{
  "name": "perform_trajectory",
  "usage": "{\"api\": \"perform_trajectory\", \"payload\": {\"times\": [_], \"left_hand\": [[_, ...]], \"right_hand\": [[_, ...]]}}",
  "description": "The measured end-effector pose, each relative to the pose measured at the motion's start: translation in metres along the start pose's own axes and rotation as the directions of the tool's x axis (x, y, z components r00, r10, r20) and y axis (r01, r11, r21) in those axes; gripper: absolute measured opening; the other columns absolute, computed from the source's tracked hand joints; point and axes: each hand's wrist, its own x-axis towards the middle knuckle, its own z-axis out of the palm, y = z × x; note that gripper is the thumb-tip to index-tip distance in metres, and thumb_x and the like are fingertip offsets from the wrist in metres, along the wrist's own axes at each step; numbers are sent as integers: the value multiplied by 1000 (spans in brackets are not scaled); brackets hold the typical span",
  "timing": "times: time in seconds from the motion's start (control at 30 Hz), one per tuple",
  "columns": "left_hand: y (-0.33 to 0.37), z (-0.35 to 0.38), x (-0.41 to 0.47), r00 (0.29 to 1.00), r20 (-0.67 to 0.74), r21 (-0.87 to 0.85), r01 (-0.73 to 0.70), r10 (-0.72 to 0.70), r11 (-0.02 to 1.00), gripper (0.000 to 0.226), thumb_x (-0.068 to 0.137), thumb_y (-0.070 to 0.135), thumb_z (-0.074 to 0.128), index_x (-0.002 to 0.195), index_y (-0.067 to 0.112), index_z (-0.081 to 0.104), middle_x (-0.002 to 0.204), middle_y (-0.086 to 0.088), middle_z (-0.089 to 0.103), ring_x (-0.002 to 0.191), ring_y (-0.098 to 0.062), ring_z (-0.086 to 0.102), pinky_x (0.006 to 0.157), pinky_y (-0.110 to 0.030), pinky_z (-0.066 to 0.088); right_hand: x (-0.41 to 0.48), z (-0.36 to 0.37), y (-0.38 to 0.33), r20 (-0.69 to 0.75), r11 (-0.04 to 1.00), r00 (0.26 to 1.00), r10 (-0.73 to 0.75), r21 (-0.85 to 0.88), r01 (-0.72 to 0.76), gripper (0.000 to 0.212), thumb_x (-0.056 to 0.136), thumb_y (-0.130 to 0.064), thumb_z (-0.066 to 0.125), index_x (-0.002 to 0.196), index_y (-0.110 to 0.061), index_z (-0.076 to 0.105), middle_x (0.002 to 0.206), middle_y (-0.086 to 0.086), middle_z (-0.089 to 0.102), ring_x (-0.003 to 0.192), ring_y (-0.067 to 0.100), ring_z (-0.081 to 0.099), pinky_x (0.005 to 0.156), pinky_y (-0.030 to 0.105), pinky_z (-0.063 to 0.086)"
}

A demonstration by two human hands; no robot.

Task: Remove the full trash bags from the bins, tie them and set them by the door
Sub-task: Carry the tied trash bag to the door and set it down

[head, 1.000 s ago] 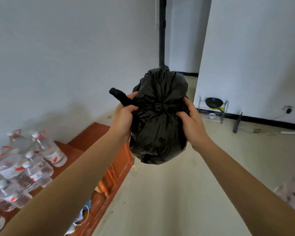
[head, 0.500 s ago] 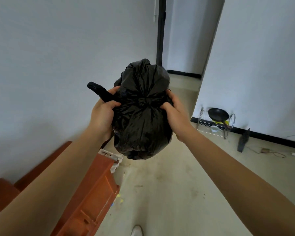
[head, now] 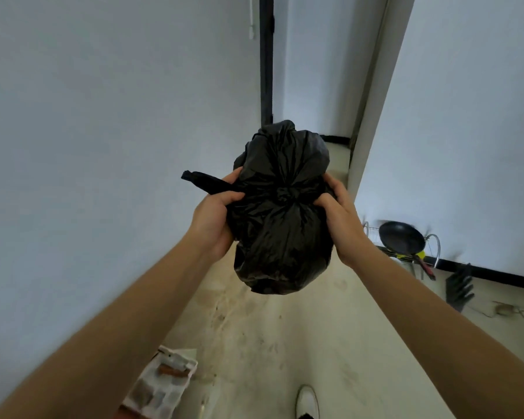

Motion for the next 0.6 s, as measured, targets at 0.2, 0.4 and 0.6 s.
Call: {"api": "perform_trajectory", "payload": {"times": [0.2, 0.4, 0.6], "left_hand": [[-14, 42, 202, 997, -72, 114, 7, 2, 993, 50, 94, -1, 42, 132, 24, 64, 124, -5, 72, 116, -25, 68, 74, -30, 58], [16, 60, 370, 996, -94, 15, 0, 2, 1000, 44, 101, 4, 40, 135, 23, 61, 123, -5, 73, 111, -21, 71, 89, -35, 58], [28, 33, 549, 995, -86, -82, -49, 42, 995, 47, 103, 4, 36, 142, 23, 55, 132, -6, 68, 120, -24, 66, 102, -41, 52]], "right_hand": [[208, -35, 28, 38, 999, 999, 22, -40, -21, 60, 89, -13, 46, 144, -39, 45, 130, -14, 58, 119, 7, 53, 103, 34, 44], [393, -24, 15, 129, 998, 992, 8, -57, 0, 73, 74, -16, 43, 146, -28, 44, 135, -5, 57, 123, 14, 52, 108, 41, 43], [572, 17, 33, 214, 996, 976, -33, -78, 50, 69, 81, -7, 35, 146, -29, 44, 128, -5, 59, 114, 12, 55, 99, 31, 45]]}}
